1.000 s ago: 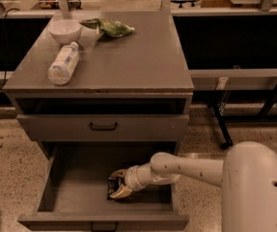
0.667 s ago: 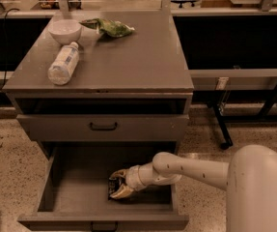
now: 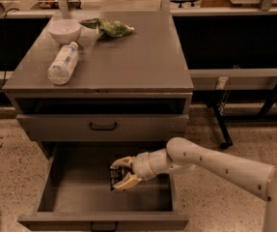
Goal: Pick rxbar chocolate from middle drawer and place on counter
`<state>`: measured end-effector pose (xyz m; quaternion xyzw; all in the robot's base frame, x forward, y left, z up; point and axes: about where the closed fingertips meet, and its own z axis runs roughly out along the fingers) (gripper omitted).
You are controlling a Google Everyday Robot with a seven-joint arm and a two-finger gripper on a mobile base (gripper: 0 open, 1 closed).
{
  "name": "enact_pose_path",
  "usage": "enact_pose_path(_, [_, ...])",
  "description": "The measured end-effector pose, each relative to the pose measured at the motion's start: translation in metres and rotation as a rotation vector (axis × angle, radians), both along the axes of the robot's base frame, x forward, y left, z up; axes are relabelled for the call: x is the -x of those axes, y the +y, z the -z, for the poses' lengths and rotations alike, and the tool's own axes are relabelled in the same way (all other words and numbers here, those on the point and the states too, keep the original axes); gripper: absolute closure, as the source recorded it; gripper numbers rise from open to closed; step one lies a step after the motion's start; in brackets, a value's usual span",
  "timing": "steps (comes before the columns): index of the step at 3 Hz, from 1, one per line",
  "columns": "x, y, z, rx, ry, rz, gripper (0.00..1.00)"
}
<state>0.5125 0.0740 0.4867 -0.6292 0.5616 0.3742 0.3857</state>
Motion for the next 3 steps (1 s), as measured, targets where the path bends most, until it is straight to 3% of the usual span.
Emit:
enact_pose_path(1, [0.015, -0.014, -0.059, -0.011, 0.005, -0.018, 1.00])
enact_pose_path(3, [0.028, -0.070, -0.210, -0.028, -0.110, 0.004, 1.00])
